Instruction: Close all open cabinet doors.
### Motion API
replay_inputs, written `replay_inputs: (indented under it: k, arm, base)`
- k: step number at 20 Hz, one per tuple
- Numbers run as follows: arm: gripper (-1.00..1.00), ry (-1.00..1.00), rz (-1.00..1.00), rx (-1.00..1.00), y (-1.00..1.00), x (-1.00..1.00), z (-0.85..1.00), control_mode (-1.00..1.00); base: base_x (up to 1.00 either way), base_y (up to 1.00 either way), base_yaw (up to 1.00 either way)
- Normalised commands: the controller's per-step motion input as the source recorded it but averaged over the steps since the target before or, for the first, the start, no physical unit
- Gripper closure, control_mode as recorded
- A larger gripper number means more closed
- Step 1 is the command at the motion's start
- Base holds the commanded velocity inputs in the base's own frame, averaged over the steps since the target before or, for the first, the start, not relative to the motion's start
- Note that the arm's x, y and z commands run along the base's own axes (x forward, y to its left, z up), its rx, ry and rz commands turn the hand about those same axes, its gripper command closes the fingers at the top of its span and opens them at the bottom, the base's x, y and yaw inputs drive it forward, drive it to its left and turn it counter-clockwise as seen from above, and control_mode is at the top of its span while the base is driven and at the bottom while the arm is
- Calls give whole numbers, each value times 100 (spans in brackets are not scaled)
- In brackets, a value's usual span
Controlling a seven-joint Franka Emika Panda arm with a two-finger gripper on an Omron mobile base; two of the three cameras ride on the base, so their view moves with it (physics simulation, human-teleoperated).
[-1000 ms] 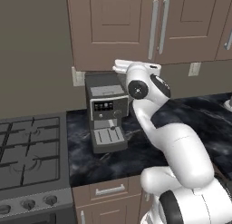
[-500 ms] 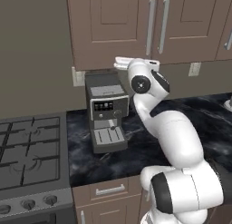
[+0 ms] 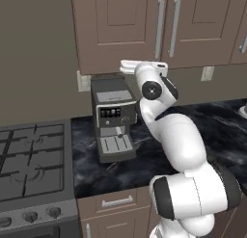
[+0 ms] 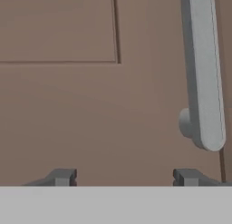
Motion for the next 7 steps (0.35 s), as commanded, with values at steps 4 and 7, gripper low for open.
replay_inputs:
  k: [4,7]
  arm:
    - [-100,0,3,0,-3,31,0,-100]
    - [-100,0,2,0,-2,15,0,-100]
  base:
    - [0,0,0]
    - [0,0,0]
